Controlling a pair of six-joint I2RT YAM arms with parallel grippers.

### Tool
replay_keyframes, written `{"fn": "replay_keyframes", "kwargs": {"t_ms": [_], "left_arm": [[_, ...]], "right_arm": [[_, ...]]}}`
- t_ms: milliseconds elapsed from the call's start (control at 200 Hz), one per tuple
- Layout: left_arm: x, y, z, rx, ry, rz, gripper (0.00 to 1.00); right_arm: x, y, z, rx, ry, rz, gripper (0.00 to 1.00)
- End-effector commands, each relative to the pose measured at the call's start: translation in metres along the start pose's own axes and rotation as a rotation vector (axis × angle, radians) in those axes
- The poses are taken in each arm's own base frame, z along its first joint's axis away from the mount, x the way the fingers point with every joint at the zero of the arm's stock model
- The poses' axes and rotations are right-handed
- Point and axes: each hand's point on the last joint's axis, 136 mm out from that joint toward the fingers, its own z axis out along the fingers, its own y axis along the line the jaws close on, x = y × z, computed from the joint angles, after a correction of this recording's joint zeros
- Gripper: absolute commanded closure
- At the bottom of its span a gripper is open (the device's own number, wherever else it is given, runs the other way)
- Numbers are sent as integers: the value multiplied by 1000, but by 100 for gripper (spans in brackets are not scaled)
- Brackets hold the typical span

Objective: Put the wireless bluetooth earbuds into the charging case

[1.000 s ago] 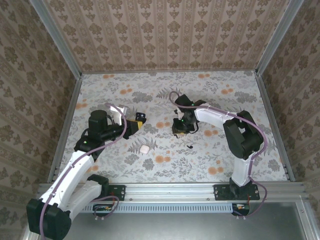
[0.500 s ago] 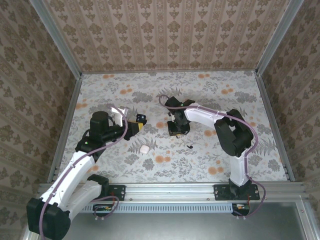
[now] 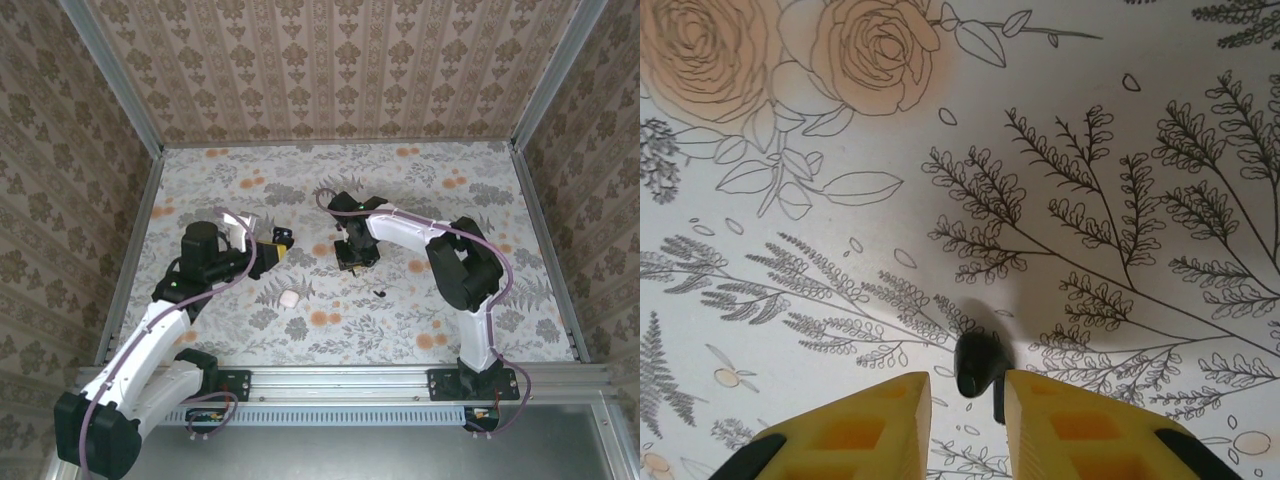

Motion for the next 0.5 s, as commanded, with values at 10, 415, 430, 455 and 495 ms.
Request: {"fn": "replay_keyframes", "kwargs": {"t_ms": [10,415,430,455,495], "left_arm": [[-3,-3,1,12,-14,-1,100],[-3,-3,1,11,-14,-4,100],[-2,-3,2,11,-12,-5,100],[-3,-4,1,12,-14,-2,100],[-2,-3,2,12,-12,-5,100]], "right_arm": [[3,-5,4,49,30,-15,73],[7,15,-2,-98,30,23,73],[7,15,-2,-104,29,26,73],[8,15,-2,-110,28,29,73],[8,16,-2,-117,31,35,72]]}}
